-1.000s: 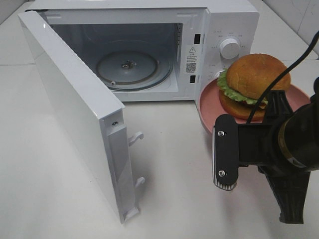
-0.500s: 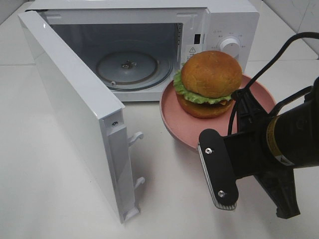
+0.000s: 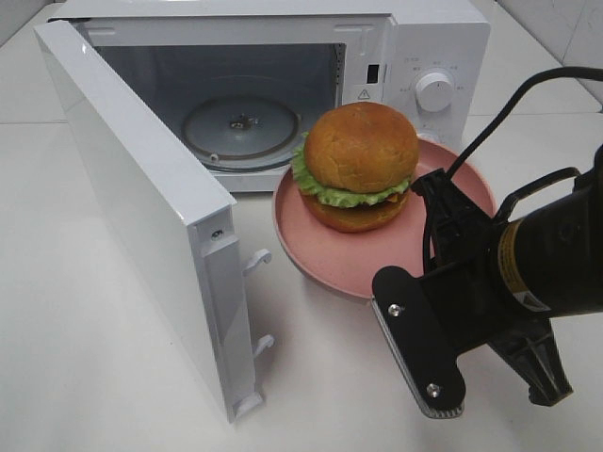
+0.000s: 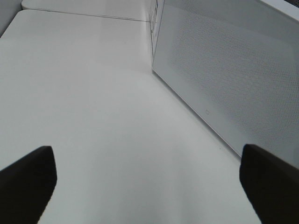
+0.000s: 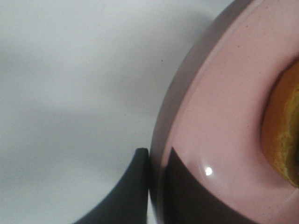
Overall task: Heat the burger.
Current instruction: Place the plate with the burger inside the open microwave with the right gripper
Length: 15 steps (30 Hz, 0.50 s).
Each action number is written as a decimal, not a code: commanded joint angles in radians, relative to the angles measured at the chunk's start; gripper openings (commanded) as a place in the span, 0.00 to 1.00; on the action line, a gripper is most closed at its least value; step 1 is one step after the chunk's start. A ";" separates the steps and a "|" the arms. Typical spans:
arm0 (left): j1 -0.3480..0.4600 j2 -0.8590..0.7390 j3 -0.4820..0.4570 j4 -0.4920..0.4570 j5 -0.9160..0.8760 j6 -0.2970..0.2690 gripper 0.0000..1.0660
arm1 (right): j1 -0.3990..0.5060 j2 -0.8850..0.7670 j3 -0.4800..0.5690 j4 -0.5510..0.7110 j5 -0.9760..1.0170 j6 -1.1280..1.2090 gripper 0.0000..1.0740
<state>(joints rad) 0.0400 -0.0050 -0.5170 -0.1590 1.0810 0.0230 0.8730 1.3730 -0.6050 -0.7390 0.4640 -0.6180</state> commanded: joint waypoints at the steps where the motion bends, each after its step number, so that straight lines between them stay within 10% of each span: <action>1: 0.004 -0.018 0.001 -0.001 -0.015 0.000 0.94 | -0.045 -0.010 -0.004 0.082 -0.096 -0.192 0.00; 15: 0.004 -0.018 0.001 -0.001 -0.015 0.000 0.94 | -0.193 -0.010 -0.012 0.408 -0.144 -0.682 0.00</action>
<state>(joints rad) 0.0400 -0.0050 -0.5170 -0.1590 1.0810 0.0230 0.7040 1.3740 -0.6050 -0.3880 0.3790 -1.2070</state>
